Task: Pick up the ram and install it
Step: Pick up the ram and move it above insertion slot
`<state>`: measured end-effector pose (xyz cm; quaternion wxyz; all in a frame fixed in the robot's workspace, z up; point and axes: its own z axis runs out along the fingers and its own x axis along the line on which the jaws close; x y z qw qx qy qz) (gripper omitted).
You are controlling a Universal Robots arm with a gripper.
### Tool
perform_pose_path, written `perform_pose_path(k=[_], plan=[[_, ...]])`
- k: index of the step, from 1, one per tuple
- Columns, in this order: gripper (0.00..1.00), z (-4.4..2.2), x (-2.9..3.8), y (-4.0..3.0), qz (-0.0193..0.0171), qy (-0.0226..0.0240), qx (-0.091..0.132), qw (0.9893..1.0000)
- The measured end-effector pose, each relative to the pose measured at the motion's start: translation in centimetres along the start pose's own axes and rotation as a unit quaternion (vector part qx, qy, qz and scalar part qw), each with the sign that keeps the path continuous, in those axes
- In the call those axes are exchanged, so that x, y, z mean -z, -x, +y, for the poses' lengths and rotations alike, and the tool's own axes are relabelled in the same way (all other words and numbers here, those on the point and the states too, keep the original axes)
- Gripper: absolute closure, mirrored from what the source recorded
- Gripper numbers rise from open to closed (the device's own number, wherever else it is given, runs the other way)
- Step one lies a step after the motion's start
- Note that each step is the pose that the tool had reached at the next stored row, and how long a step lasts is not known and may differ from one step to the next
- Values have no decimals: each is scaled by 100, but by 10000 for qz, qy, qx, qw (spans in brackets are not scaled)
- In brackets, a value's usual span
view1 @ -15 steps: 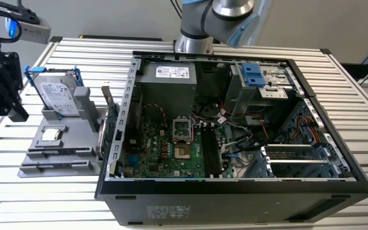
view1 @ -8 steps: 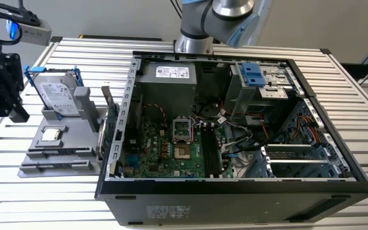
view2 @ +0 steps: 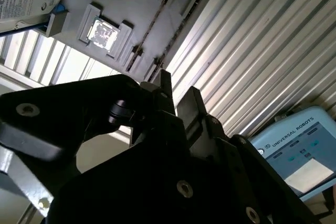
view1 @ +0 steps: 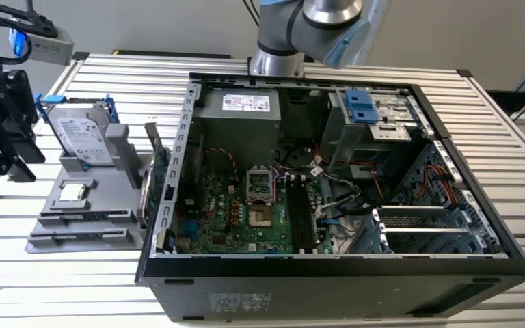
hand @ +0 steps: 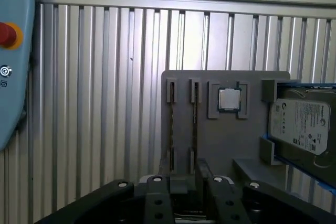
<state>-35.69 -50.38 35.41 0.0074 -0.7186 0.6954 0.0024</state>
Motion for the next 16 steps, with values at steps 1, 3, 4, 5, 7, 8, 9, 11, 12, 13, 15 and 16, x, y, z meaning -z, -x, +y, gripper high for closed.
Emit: perform_pose_path(k=[1, 3, 4, 5, 7, 8, 9, 11, 12, 13, 15, 16], plan=[[0, 0, 0, 0, 0, 0, 0, 10000], [0, 0, 0, 0, 0, 0, -1, 10000], [0, 0, -1, 0, 0, 0, -1, 10000], [0, 0, -4, 0, 0, -1, -1, 10000], [0, 0, -13, 0, 0, -1, -1, 10000], [0, 0, -19, 0, 0, -1, -1, 10000], [0, 0, -25, 0, 0, -1, -1, 10000], [0, 0, -37, -1, 0, 0, -1, 10000], [0, 0, -44, -1, 0, 0, -1, 10000], [0, 0, -51, -1, 0, -1, -1, 10000], [0, 0, -65, -1, 0, 0, -1, 10000], [0, 0, -72, -1, 0, 0, -1, 10000]])
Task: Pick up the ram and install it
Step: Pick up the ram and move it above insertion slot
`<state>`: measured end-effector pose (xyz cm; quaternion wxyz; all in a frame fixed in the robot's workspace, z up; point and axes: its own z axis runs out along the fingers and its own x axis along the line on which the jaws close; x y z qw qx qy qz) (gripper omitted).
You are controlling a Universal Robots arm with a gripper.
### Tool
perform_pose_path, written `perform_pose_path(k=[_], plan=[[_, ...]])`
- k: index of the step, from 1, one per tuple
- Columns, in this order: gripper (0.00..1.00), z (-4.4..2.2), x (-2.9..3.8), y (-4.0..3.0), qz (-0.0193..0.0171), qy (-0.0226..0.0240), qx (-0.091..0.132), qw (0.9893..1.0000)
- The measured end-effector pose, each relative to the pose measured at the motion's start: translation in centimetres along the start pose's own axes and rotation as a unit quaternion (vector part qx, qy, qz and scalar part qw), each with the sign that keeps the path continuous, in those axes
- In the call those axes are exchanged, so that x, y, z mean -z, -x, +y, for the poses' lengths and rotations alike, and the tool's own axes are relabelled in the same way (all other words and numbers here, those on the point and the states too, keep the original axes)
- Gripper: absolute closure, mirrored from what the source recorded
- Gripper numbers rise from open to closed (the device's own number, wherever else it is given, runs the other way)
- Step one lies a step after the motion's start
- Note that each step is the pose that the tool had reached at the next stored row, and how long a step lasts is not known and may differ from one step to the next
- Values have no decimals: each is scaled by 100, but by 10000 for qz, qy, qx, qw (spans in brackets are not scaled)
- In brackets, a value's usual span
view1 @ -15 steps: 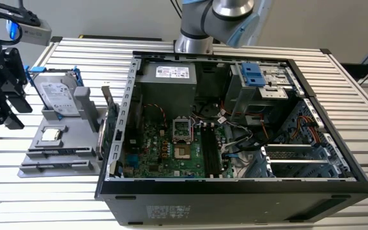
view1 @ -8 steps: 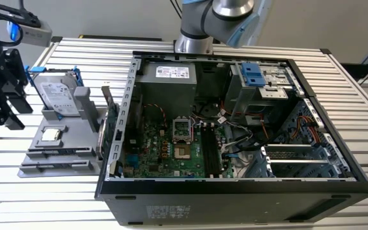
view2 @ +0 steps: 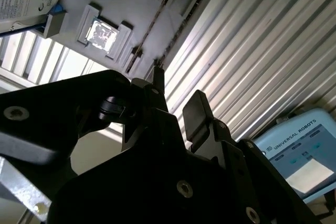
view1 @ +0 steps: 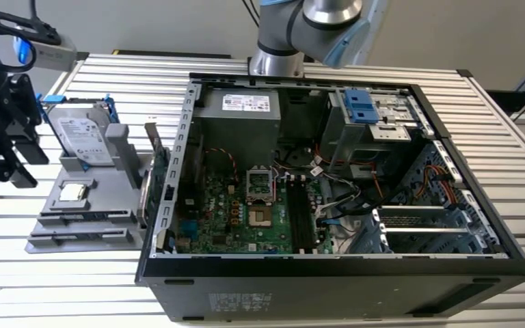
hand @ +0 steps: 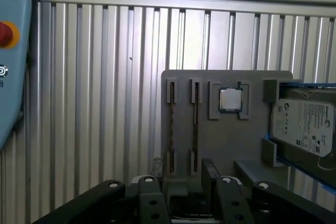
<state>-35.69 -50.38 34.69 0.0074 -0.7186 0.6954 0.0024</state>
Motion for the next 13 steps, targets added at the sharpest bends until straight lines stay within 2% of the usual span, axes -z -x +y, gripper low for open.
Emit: perform_pose_path(k=[13], plan=[[0, 1, -94, -1, 0, 0, 0, 10000]])
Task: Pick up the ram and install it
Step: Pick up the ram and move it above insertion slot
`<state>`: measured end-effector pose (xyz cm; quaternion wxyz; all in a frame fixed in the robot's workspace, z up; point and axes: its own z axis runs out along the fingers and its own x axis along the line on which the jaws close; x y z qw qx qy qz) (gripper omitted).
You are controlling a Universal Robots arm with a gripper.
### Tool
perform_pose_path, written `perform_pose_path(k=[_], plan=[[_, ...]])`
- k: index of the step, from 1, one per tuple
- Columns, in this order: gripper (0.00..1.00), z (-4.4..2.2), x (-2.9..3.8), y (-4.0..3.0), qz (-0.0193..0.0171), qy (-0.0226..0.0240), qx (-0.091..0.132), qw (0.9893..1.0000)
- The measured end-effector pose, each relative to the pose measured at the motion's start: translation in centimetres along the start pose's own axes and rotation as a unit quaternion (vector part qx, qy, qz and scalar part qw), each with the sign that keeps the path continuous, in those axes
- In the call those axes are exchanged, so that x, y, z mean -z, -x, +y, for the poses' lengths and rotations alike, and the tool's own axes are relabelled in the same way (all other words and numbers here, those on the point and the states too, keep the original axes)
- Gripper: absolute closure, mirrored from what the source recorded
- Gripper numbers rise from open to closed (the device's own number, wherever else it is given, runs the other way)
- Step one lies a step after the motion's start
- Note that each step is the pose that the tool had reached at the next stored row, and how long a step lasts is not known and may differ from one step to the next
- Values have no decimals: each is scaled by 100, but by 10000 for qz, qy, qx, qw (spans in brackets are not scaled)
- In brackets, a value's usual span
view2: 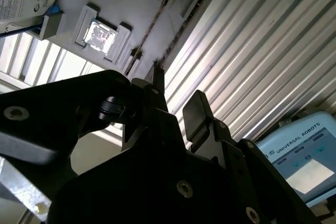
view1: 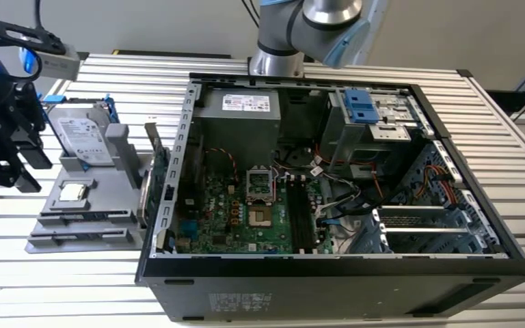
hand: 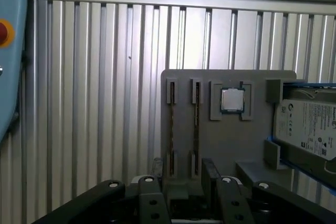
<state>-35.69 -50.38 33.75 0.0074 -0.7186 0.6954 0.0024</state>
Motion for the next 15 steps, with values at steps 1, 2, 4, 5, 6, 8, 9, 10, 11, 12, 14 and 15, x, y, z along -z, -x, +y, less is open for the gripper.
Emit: perform_pose_path(k=[1, 2, 4, 5, 6, 8, 9, 10, 11, 12, 14, 15], plan=[[0, 0, -6, 0, 0, 0, 0, 10000], [0, 0, -14, 0, 0, 0, 0, 10000], [0, 0, -27, 0, 0, 0, 0, 10000], [0, 0, -33, 0, 0, 0, 0, 10000], [0, 0, -39, 0, 0, 0, 0, 10000], [0, 1, -53, 0, 0, -1, 0, 10000], [0, 1, -61, 0, 0, -1, 0, 10000], [0, 1, -68, 0, 0, -1, 0, 10000], [0, 1, -75, 0, -1, -1, 0, 10000], [0, 1, -83, 0, -1, -1, 0, 10000], [0, 1, -97, -1, 0, 0, 0, 10000], [0, 1, -105, -1, 0, 0, 2, 10000]])
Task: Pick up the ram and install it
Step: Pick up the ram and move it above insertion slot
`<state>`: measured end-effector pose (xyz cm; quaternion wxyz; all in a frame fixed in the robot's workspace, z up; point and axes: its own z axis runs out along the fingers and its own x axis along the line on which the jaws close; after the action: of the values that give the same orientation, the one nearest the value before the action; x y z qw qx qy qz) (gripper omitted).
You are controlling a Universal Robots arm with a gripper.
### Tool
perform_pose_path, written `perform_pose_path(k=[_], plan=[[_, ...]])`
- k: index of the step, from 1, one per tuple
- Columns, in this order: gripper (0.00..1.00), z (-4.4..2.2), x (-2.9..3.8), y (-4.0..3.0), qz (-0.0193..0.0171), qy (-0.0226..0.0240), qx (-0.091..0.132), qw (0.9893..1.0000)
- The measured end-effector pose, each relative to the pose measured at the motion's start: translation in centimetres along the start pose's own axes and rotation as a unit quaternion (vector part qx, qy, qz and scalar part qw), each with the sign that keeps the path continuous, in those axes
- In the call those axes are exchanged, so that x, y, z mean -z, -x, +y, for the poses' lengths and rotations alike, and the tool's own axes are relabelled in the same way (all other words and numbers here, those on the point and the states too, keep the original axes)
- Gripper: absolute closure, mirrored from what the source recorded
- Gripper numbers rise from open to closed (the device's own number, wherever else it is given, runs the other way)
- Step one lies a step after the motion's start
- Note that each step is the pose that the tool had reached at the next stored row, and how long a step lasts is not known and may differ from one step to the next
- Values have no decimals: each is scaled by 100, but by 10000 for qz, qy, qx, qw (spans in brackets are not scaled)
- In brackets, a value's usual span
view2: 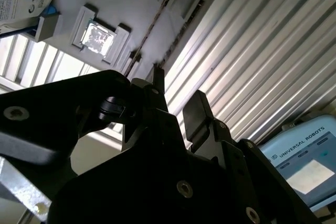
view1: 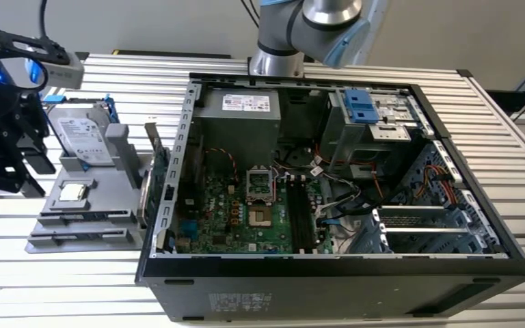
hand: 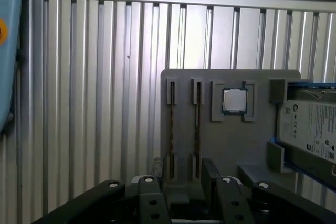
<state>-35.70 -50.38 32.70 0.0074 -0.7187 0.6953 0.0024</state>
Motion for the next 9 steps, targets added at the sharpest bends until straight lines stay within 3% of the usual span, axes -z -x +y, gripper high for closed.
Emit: perform_pose_path(k=[9], plan=[[0, 0, -55, -1, 0, 1, 80, 10000]])
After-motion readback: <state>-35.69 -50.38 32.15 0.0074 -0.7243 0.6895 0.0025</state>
